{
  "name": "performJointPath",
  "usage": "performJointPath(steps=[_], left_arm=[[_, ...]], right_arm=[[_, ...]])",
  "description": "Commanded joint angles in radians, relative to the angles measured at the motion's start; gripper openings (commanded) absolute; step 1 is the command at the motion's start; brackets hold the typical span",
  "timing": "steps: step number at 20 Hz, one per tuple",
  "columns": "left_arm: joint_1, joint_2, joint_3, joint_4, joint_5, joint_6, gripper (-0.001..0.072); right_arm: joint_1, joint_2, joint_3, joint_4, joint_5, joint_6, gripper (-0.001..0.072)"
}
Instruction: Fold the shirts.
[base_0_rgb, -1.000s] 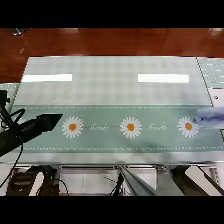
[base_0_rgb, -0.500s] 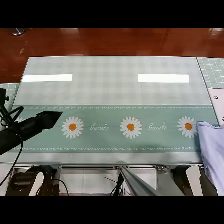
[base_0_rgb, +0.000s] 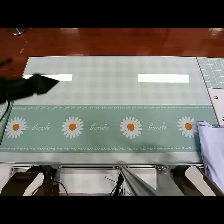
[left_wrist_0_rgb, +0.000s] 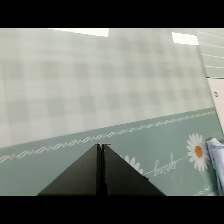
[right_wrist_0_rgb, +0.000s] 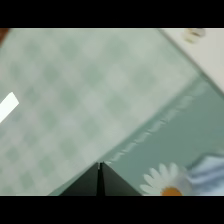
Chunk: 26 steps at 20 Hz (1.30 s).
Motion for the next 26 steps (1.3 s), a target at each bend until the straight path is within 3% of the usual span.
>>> performJointPath(steps=[1,3,5,6,8,12,26], left_arm=[[-0.172,-0.248,0.308,0.004,-0.031,0.011,0.0017],[-0.324,-0.343,0.354,0.135,-0.031,0.004,0.0018],[-0.413,-0.401,0.320,0.394,-0.032,-0.136,0.0018],[-0.422,-0.421,0.283,0.544,-0.035,-0.233,0.0019],[-0.403,-0.451,0.209,0.673,-0.022,-0.344,0.0019],[-0.346,-0.494,0.195,0.668,-0.021,-0.353,0.0019],[-0.337,-0.495,0.195,0.668,-0.022,-0.351,0.0019]], right_arm=[[0.420,-0.067,0.045,-0.010,-0.191,-0.106,0.0026],[0.729,-0.123,0.001,-0.284,-0.185,-0.096,0.0025],[0.907,-0.178,-0.111,-0.559,-0.197,0.070,0.0024],[0.938,-0.205,-0.159,-0.611,-0.218,0.126,0.0024],[0.946,-0.272,-0.196,-0.575,-0.267,0.170,0.0025],[0.945,-0.360,-0.196,-0.562,-0.261,0.170,0.0025],[0.945,-0.354,-0.196,-0.553,-0.261,0.172,0.0025]])
